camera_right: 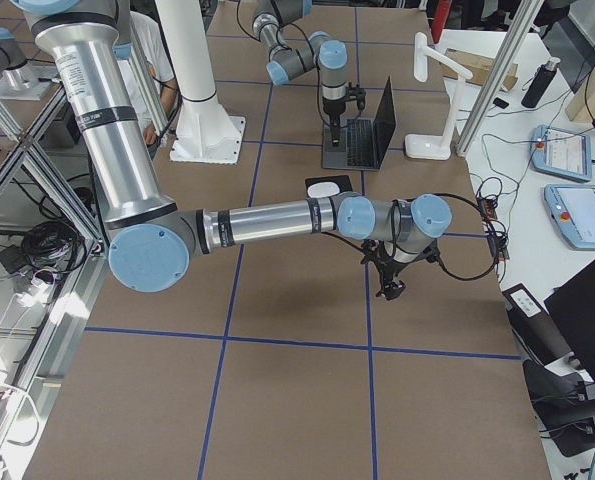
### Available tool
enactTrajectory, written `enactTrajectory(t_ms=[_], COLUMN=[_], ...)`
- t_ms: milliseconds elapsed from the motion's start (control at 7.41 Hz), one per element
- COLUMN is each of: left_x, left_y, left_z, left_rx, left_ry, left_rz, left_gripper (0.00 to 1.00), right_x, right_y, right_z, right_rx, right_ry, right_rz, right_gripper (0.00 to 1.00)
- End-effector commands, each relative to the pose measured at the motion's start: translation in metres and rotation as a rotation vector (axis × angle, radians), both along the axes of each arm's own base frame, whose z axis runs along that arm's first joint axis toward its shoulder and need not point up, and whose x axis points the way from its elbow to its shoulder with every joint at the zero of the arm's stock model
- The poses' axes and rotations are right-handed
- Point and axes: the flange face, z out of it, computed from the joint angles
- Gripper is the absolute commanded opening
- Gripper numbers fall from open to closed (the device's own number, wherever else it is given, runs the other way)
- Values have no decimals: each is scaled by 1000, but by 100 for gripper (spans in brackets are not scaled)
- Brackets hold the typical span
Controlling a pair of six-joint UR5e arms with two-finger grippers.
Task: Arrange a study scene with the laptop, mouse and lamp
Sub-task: 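Lower the white mouse onto the black pad and open the left gripper, then withdraw the left gripper away from the mouse pad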
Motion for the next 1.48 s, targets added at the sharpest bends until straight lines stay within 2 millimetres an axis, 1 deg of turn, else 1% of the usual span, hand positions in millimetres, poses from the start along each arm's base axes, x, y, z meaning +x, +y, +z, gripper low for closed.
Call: enactTrajectory(t_ms=[0,135,270,405,540,675,810,945,1080,1215,1350], left_x=[-142,-192,-266,-355,-400,-448,-487,-527,-558,-592,-634], left_y=[14,15,6,-10,-11,-13,-15,-32,-43,-50,-50], left_z=[111,162,217,265,326,350,378,411,454,490,514], left_rx=[117,137,166,182,171,184,215,230,188,148,167], left_ry=[-42,-64,-87,-91,-100,-120,-142,-150,-123,-47,-39], left_rz=[88,144,203,236,323,306,339,364,369,336,327], left_gripper=[100,100,100,100,100,100,100,100,100,100,100], right_x=[0,0,0,1,1,2,4,7,13,19,23], right_y=[-4,-4,-5,-2,-3,-2,-2,-3,-2,-2,-2], right_z=[-5,-6,-11,-10,-10,-12,-17,-14,-12,-17,-18], right_rx=[19,3,4,7,35,38,43,44,43,43,40], right_ry=[3,6,6,5,1,0,8,63,69,70,70], right_rz=[32,65,77,76,77,82,93,107,117,136,146], right_gripper=[100,100,100,100,100,99,99,99,99,99,100])
